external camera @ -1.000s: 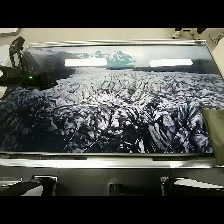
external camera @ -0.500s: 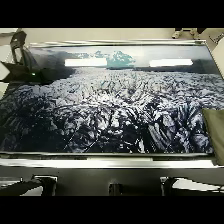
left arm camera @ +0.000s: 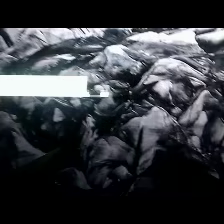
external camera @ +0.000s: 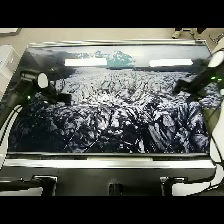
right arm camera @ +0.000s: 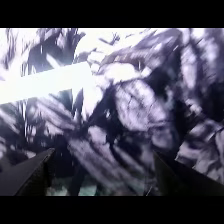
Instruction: Fold the clothes and pants, and hang the long-sleeved shirts on hangers.
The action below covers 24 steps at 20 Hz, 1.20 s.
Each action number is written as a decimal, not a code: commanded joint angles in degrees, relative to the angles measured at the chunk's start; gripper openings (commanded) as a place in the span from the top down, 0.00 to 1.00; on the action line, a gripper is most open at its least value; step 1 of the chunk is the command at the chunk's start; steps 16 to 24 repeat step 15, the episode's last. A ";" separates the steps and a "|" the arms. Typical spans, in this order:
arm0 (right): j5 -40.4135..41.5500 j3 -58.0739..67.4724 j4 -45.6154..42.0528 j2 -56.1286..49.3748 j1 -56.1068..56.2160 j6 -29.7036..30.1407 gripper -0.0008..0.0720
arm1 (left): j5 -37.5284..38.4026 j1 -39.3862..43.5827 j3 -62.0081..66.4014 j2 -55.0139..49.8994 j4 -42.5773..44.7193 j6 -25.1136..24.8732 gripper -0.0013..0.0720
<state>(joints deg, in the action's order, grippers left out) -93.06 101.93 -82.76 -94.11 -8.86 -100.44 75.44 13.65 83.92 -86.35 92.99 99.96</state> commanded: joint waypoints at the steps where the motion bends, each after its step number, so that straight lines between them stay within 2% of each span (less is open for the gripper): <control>1: -3.06 -2.78 -0.83 -0.79 4.90 -0.70 0.03 | -5.44 0.26 -5.27 2.10 -3.54 0.57 0.00; 4: -2.89 -2.78 -0.85 -0.79 4.74 -0.72 0.03 | -5.44 0.24 -5.25 2.05 -0.81 0.55 0.00; 24: -2.86 -2.78 -0.85 -0.79 4.72 -0.72 0.03 | -5.44 0.37 -5.27 1.97 -0.90 0.57 0.00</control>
